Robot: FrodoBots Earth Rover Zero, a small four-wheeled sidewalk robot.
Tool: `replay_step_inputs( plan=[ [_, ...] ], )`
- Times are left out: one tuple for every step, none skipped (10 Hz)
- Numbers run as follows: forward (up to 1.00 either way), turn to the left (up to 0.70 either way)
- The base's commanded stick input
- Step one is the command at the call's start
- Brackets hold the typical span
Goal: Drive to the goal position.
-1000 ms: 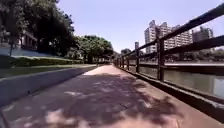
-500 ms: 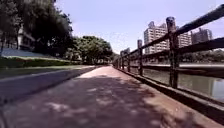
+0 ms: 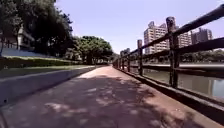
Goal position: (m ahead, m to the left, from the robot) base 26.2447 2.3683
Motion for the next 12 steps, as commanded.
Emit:
replay_step_inputs(
  plan=[
    [0.77, 0.01],
    [1.0, 0.01],
    [1.0, 0.01],
    [1.0, 0.01],
    [1.0, 0.01],
    [1.0, 0.01],
    [1.0, 0.01],
    [1.0, 0.01],
    [1.0, 0.01],
    [1.0, 0.01],
    [1.0, 0.01],
    [1.0, 0.01]
  ],
)
